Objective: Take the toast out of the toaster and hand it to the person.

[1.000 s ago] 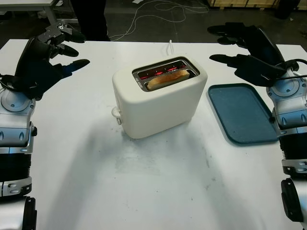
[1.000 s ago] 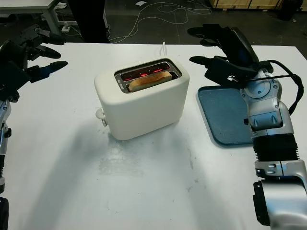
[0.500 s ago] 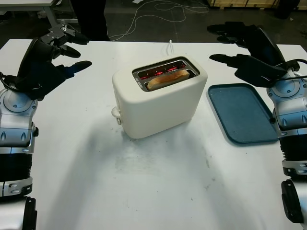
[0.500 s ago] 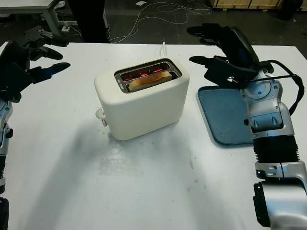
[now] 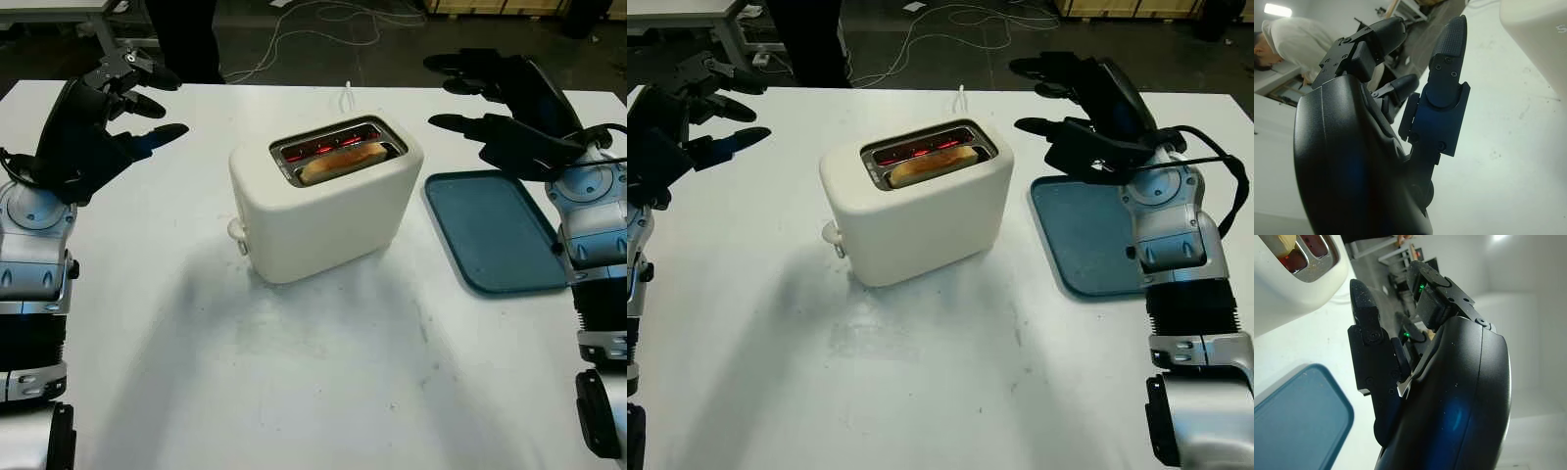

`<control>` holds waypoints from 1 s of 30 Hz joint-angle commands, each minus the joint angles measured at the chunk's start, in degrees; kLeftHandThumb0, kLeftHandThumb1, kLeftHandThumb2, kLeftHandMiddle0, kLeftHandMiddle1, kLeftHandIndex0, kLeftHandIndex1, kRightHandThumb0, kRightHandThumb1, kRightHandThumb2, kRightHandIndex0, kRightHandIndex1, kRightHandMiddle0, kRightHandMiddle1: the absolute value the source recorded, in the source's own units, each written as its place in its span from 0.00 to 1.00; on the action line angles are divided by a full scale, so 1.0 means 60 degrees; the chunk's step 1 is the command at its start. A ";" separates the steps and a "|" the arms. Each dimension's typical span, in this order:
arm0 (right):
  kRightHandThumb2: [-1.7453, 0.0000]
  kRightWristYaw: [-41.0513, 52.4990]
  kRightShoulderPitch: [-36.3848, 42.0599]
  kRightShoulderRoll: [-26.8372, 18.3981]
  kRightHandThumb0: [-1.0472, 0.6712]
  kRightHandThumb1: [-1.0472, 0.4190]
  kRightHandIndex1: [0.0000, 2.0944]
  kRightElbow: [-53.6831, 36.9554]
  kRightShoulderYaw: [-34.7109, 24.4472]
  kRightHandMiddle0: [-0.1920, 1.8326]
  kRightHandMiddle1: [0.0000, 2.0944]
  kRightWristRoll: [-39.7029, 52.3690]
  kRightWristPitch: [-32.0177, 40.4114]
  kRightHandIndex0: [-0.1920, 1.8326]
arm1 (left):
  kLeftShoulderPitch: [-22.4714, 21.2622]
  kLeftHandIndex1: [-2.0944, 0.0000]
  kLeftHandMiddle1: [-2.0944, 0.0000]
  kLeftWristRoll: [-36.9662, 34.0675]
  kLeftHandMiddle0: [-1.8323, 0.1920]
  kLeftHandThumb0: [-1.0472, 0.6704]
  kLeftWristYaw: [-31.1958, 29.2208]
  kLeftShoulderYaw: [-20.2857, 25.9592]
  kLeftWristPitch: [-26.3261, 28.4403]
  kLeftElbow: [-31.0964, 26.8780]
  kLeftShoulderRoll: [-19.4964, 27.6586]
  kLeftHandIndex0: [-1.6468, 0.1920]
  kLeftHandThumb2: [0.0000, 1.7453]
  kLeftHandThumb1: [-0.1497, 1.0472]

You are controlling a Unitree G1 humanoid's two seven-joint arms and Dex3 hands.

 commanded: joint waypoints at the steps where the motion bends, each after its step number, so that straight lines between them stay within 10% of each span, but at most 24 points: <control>1: 0.97 0.0078 0.0124 -0.0031 0.45 0.09 0.09 -0.0167 -0.0061 0.40 0.00 0.0046 0.0212 0.37 | 0.0026 0.50 0.41 -0.0052 0.81 0.29 -0.0042 0.0035 -0.0131 -0.0008 0.0039 0.77 0.02 0.86; 30: 0.98 -0.0004 0.0278 0.0011 0.48 0.09 0.06 -0.0248 -0.0046 0.41 0.01 0.0087 -0.0302 0.41 | -0.0014 0.50 0.41 0.0166 0.80 0.31 0.0012 -0.0043 -0.0124 -0.0027 0.0060 0.77 0.04 0.85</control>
